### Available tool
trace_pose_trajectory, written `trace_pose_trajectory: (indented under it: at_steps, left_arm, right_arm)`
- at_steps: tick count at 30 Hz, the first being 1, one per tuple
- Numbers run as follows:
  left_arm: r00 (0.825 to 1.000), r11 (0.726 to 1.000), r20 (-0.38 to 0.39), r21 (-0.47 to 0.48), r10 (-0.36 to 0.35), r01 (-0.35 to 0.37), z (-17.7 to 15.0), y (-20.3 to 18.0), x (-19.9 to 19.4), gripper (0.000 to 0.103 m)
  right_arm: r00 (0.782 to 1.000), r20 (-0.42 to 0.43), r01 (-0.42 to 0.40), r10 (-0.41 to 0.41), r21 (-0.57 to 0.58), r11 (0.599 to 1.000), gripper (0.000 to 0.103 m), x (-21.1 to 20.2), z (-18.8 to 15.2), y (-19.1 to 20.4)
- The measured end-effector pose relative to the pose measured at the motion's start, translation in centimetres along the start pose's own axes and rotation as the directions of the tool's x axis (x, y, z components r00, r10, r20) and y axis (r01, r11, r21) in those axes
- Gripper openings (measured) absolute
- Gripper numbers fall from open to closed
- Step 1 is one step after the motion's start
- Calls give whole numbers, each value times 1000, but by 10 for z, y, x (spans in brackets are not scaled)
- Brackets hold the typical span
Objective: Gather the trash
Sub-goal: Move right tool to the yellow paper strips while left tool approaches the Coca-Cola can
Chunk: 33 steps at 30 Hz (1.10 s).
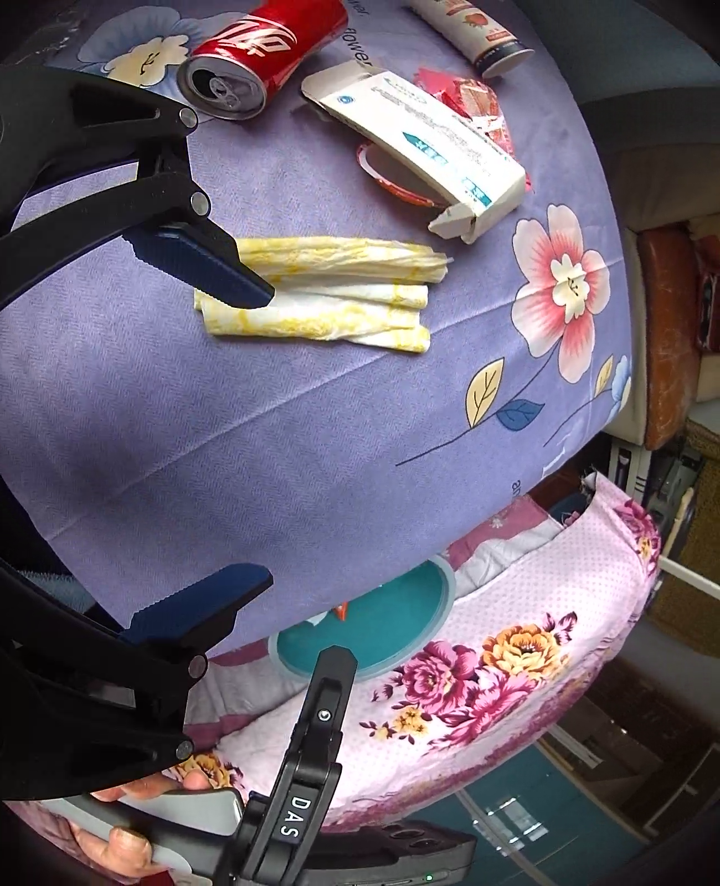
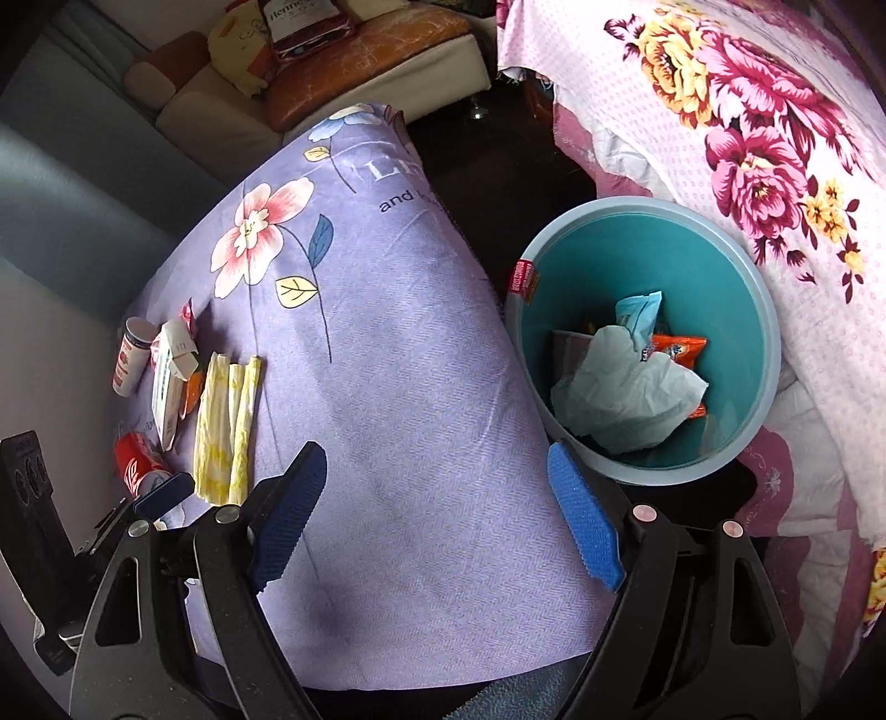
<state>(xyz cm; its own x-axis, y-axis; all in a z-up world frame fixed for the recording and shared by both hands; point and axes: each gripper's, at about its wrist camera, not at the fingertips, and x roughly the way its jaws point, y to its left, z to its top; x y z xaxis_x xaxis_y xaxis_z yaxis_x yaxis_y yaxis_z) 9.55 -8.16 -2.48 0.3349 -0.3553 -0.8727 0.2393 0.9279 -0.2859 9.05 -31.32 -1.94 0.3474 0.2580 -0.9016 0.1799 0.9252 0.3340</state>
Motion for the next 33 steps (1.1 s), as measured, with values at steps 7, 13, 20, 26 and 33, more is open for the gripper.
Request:
trace_pose_trajectory:
  at_steps: [7,13,20,26,33]
  left_arm:
    - [996,995,81,-99,38,-30,-10,48,-38,94]
    - [985,980,129,-179,114,-90,-23,89,-67,94]
    - [972,938,153,-326,178,-120,-36,146,-92,95]
    - [968,875,135,-468,210,-125,-40,188,-95,96]
    - [974,840,121,-533,193,-100,-36,202,-78,96]
  right_arm:
    - [1000,24,-16,19,-123,992,79,-2,-10,52]
    - [1000,17,9,-6,-207,978,79,6,-21,91]
    - [999,-44,13,-27,-288,957,79,24,-33,130]
    - [995,-85,26,-53,-297,955,79,39,-35,149]
    - [992,-100,51,-82,-288,956,79,57,-26,160]
